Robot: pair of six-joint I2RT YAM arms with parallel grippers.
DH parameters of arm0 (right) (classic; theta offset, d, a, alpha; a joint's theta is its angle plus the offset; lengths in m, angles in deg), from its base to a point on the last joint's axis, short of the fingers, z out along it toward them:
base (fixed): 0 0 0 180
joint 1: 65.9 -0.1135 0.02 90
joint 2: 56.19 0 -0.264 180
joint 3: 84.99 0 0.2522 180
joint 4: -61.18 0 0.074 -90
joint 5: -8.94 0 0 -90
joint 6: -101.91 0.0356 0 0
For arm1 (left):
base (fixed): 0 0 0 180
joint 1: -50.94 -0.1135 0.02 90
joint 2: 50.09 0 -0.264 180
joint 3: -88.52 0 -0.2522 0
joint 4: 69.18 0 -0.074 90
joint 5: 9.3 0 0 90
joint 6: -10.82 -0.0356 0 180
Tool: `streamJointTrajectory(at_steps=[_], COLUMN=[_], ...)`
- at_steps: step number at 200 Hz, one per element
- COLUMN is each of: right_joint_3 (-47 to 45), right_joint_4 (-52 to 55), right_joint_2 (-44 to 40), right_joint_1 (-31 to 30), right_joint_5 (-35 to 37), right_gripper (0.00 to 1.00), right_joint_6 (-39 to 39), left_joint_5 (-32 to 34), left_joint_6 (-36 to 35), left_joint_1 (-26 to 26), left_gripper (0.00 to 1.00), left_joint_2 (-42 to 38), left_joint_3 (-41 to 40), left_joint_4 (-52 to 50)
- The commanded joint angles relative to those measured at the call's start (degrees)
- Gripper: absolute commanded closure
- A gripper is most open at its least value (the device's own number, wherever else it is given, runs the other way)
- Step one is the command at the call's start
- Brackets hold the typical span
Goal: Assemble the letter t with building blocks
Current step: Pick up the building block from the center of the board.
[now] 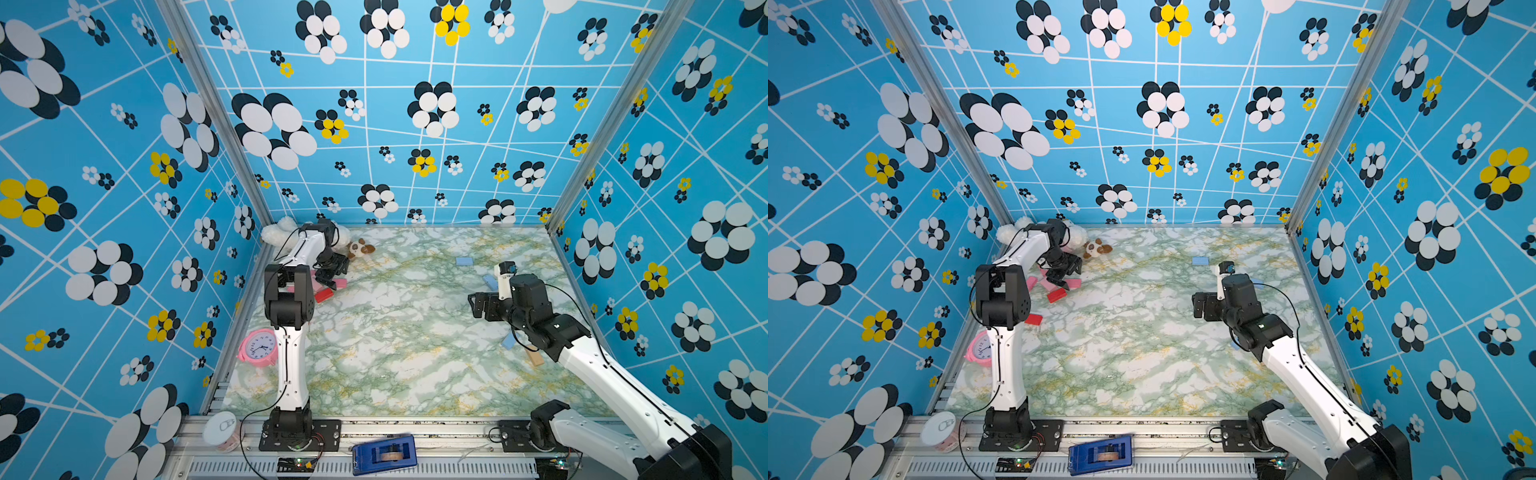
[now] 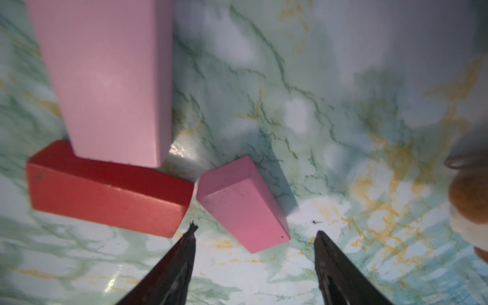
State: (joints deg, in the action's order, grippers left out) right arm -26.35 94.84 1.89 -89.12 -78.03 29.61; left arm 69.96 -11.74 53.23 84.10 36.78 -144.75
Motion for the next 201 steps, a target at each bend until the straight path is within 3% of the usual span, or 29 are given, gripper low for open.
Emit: streamJointTrajectory(at_steps=[1,65,117,147,201], right_joint_3=[-0.7,-1.1,-1.0,-0.6,0.3], right_joint_4=[-1.3,-1.4,-1.4,-0.6,1.1], right_joint_2=[-1.0,-0.9,-1.0,-1.6,-2.7], right_joint_1=[-0.4,-0.5,-0.5,-0.4,-0.5], right_joint_5=[-0.2,-0.2,0.3,0.8,2.5], right_gripper=[0.03,0.05,0.06,0.06,0.07], right_joint_6=[0.9,1.1,0.9,0.8,0.0], left_joint_5=[0.4,1.5,1.5,0.0,-0.6], left_joint_6=[0.4,-1.7,-6.2,-13.8,-34.0], left_joint_1=[0.0,-0.6,-0.9,-0.8,4.9], left_gripper=[0.30,0.47,0.74,0.90,0.90], left_joint_2=[1.9,1.9,-1.2,-4.2,-20.8], left_joint_3=[1.6,1.0,-4.3,-7.8,-24.6], left_joint_4=[-2.3,-3.1,-0.2,2.2,13.8])
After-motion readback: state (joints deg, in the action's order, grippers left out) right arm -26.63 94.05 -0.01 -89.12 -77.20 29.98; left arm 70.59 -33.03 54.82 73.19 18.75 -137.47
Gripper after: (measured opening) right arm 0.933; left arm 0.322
